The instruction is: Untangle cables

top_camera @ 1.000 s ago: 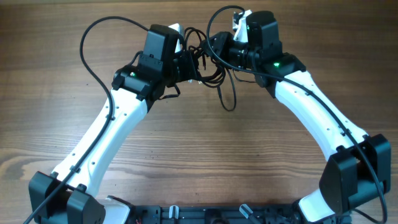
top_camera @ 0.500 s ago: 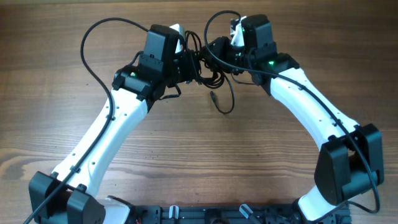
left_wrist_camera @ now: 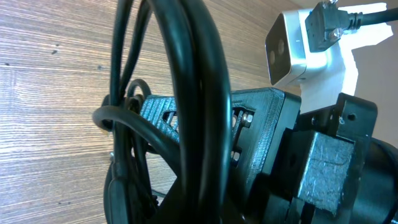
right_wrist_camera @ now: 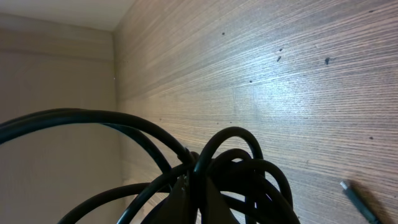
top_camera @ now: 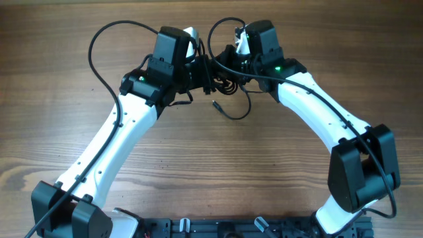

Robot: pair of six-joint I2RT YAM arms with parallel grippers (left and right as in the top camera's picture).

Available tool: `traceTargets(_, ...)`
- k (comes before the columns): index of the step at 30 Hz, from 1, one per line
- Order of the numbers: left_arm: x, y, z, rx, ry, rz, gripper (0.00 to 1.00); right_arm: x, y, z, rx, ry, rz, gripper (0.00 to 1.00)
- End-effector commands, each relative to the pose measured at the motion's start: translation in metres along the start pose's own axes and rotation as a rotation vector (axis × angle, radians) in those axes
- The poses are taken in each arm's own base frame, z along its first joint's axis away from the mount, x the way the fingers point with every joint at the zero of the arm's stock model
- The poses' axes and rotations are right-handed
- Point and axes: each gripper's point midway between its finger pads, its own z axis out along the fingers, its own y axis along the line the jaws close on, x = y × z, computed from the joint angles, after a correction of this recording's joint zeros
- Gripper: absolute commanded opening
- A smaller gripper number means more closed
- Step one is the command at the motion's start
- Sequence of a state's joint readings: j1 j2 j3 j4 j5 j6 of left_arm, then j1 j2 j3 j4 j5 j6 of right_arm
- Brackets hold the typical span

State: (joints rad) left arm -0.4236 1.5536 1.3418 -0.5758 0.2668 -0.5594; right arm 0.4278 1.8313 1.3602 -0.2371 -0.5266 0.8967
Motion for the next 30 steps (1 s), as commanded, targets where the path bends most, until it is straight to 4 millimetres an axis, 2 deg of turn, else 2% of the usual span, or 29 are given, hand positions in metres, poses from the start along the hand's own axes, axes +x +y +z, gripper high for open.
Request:
traceTargets(1,0.0,-0.029,-0.012,0.112,0.011,0.033,0.04,-0.003,0.002,0.003,-0.016,0.002,-0.075,0.04)
traceTargets(3,0.0,-0.022,-0.011,0.076,0.006,0.051,0.04,-0.013,0.013,-0.015,-0.061,-0.014,-0.124,0.04)
traceTargets(6,0.002,0.01,-0.011,-0.086,-0.009,0.03,0.04,-0.034,0.033,-0.06,-0.132,-0.078,-0.222,0.04)
traceTargets(7,0.006,0.02,-0.012,-0.133,0.003,0.027,0.04,-0.046,0.034,-0.083,-0.129,-0.127,-0.234,0.04)
traceTargets(9,0.017,0.025,-0.013,-0.15,0.052,0.062,0.04,-0.066,0.031,-0.116,-0.119,-0.205,-0.229,0.04)
traceTargets(11,0.028,0.026,-0.014,-0.145,0.101,0.082,0.04,-0.081,0.028,-0.14,-0.117,-0.266,-0.221,0.04)
traceTargets(14,0.041,0.031,-0.016,-0.156,0.165,0.121,0.04,-0.092,0.031,-0.169,-0.143,-0.311,-0.227,0.04)
traceTargets(16,0.043,0.032,-0.017,-0.155,0.176,0.164,0.04,-0.086,0.038,-0.175,-0.18,-0.29,-0.266,0.04)
traceTargets(18,0.043,0.02,-0.015,-0.081,0.184,0.268,0.04,-0.074,0.042,-0.173,-0.204,-0.242,-0.314,0.04)
traceTargets(20,0.046,-0.006,-0.015,0.078,0.197,0.419,0.04,-0.066,0.032,-0.169,-0.17,-0.207,-0.317,0.04)
traceTargets(22,0.052,-0.037,-0.019,0.277,0.195,0.586,0.04,-0.064,0.013,-0.166,-0.086,-0.201,-0.303,0.05)
traceTargets(23,0.053,-0.043,-0.019,0.322,0.189,0.637,0.04,-0.065,0.002,-0.165,-0.031,-0.208,-0.287,0.06)
traceTargets(26,0.058,-0.035,-0.002,0.318,0.227,0.626,0.04,-0.067,-0.033,-0.167,0.142,-0.232,-0.217,0.07)
traceTargets(30,0.074,-0.011,0.035,0.284,0.334,0.561,0.04,-0.064,-0.058,-0.17,0.268,-0.231,-0.197,0.11)
